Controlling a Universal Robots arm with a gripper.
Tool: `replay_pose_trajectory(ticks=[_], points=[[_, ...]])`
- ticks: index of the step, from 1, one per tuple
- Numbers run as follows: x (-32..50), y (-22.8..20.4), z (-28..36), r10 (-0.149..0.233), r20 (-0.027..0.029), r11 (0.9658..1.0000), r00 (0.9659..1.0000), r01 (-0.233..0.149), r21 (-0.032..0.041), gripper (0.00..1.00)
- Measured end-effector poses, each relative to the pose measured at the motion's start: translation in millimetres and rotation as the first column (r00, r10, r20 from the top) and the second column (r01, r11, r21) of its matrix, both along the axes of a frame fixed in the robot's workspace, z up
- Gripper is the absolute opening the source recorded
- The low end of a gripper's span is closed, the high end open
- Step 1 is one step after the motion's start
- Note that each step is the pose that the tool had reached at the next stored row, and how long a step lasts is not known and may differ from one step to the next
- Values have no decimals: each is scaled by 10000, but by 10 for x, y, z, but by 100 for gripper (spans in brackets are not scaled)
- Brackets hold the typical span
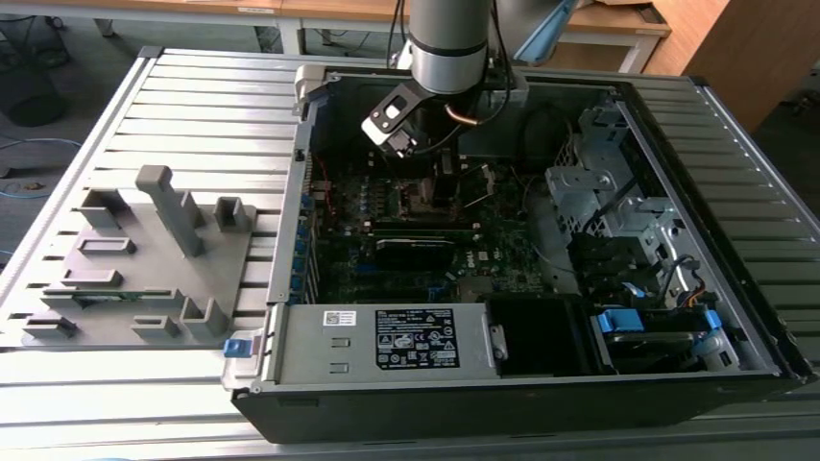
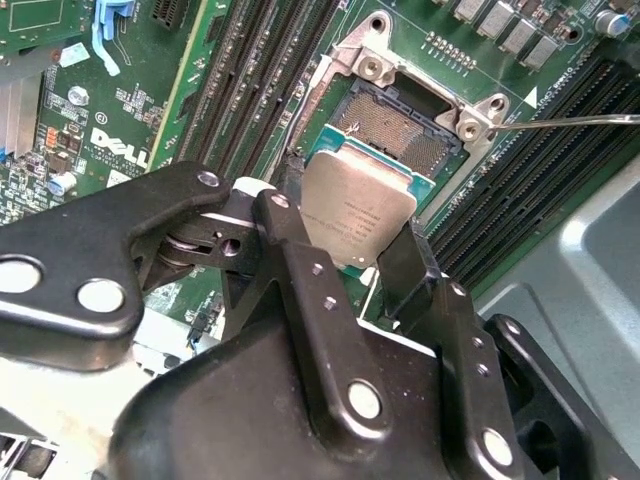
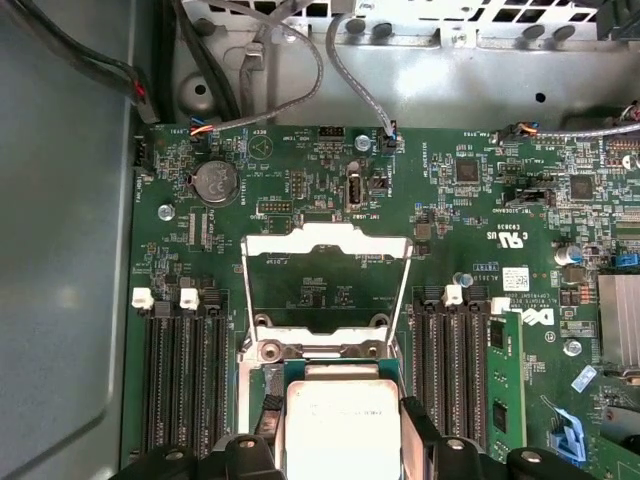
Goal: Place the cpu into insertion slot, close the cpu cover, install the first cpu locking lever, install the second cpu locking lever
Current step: 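Place the cpu into insertion slot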
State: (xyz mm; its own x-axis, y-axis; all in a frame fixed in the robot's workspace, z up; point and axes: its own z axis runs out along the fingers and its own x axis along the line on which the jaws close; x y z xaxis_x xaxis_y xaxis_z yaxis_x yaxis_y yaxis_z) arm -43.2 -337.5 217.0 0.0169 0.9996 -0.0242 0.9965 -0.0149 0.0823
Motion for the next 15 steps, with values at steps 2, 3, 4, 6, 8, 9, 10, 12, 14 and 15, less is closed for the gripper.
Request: replay_pose_trajectory(ticks=[2, 3, 4, 6, 8, 9, 10, 12, 14, 15], points=[[-10, 0, -2, 3, 0, 10000, 10000, -3, 12, 54], [-16, 0, -2, 5, 0, 10000, 10000, -5, 13, 54], [-21, 0, -4, 6, 0, 10000, 10000, -6, 14, 54], [-21, 0, -14, 7, 0, 10000, 10000, -7, 16, 54], [-22, 0, -27, 7, 0, 10000, 10000, -7, 19, 54], [-23, -1, -29, 6, -1, 10000, 10000, -6, 19, 54], [-23, -1, -29, 7, -2, 10000, 10000, -7, 19, 54], [-23, 3, -32, 5, 0, 10000, 10000, -5, 25, 54], [-24, 10, -32, 6, 0, 10000, 10000, -6, 25, 54], [-25, 15, -33, 6, 0, 10000, 10000, -6, 26, 54]])
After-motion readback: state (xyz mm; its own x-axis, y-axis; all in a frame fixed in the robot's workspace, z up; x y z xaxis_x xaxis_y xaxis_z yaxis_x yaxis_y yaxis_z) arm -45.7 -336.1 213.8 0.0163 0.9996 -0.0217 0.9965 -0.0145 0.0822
